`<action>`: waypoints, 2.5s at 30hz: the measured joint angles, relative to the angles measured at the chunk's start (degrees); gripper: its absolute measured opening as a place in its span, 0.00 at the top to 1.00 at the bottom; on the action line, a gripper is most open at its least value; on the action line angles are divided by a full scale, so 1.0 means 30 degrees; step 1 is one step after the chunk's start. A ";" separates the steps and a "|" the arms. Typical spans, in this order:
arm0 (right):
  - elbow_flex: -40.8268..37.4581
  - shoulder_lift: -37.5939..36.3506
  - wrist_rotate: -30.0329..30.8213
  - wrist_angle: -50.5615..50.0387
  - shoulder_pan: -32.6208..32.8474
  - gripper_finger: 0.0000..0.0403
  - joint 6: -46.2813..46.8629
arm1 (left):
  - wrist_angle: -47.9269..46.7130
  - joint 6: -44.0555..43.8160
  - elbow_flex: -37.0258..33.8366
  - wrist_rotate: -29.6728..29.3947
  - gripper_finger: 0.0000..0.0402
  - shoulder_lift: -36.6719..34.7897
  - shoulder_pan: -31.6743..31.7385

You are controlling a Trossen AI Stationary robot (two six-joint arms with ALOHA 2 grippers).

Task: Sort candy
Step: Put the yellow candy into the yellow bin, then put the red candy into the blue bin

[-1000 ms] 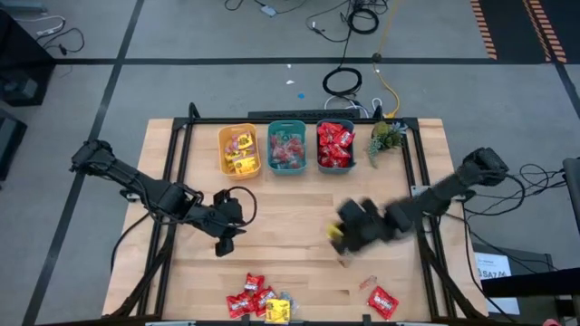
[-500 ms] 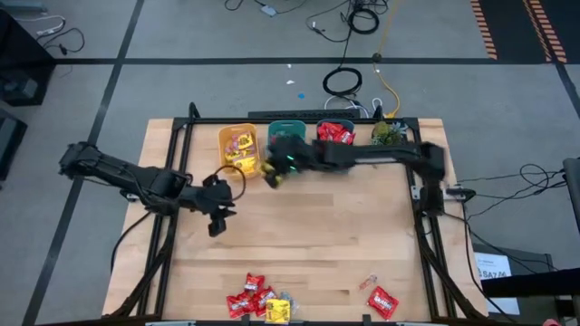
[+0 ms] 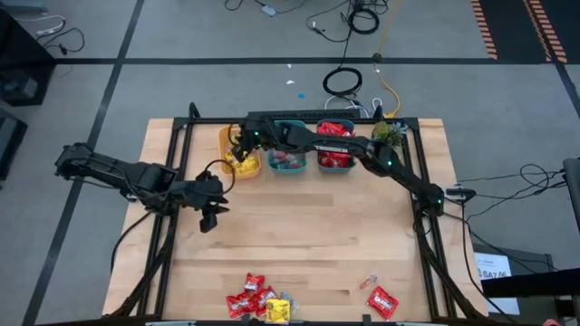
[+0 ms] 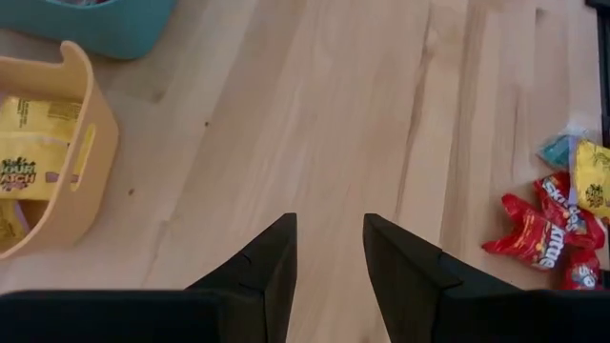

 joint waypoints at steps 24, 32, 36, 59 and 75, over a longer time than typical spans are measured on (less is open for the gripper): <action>0.0054 -0.2319 -0.2183 -0.7776 -0.0054 0.62 -0.0111 | -0.0545 -0.0158 -0.0007 -0.0780 0.67 -0.0264 -0.0015; 0.0007 -0.5133 -0.0068 -1.2978 0.1282 0.69 -0.1113 | -0.0070 -0.1193 -0.0011 -0.0576 0.67 0.0082 -0.0114; -0.2070 -0.7340 0.2117 -1.4406 0.2545 0.70 -0.0391 | -0.0072 -0.1828 -0.0007 -0.0462 0.67 0.1059 -0.0596; -2.3139 -2.2378 0.5683 -0.7570 1.4060 0.70 1.8171 | 0.5067 -0.3163 -0.0007 -0.0571 0.67 0.7090 -0.1832; -2.3173 -1.8886 0.5728 -0.7290 1.7453 0.70 2.2459 | 0.6476 -0.3501 0.0001 -0.0904 0.67 0.7116 -0.1617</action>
